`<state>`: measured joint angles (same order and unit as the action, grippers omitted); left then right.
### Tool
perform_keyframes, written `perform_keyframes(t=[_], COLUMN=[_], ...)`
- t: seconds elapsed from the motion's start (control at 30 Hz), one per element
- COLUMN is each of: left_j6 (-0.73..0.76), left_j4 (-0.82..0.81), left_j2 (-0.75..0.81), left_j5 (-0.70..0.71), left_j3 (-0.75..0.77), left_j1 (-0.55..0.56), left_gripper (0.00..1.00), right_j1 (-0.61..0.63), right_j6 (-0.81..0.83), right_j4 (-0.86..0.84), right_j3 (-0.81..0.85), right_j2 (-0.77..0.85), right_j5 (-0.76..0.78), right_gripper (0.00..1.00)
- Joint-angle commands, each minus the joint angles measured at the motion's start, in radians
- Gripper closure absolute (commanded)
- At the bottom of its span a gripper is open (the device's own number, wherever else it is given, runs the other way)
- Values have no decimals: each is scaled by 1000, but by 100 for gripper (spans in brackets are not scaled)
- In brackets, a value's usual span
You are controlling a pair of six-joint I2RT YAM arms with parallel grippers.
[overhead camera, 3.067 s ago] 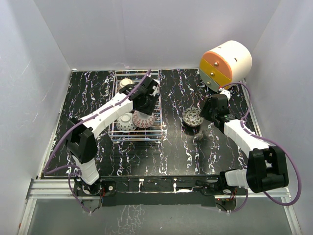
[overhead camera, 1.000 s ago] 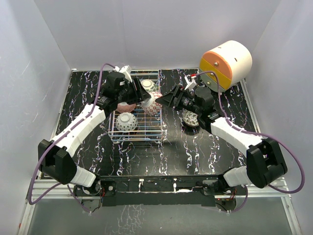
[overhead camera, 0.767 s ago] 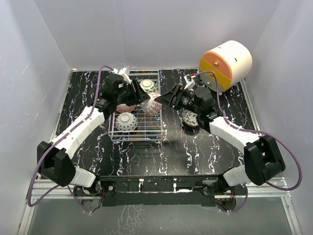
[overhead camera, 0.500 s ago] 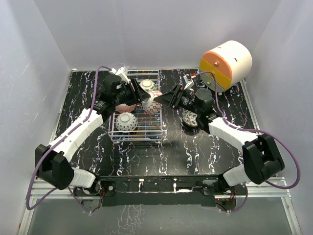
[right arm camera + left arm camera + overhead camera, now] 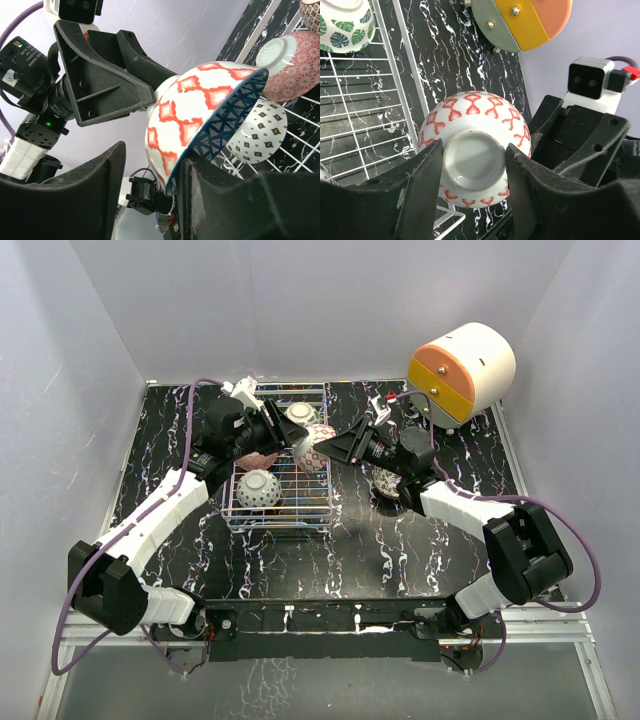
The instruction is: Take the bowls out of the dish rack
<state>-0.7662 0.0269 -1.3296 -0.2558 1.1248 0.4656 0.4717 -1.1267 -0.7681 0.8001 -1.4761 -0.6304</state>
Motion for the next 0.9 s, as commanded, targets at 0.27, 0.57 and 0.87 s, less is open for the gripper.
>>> perform_keyframes(t=[0.27,0.57,0.87], left_j6=[-19,-6,47], left_j4=[-77,-65,-11], left_j2=[58,67,96], left_j5=[-23,-7,57], left_j3=[-13,-8,-13], left_j1=[-1,-2,-4], left_gripper=[73,64,50], right_j1=[16,16,14], right_j6=[4,148,439], right_j4=[-117,100,542], right_j3=[-4,46,178], right_j2=[25,89,221], right_j5=[-16,49,268], right_gripper=[83,92,93])
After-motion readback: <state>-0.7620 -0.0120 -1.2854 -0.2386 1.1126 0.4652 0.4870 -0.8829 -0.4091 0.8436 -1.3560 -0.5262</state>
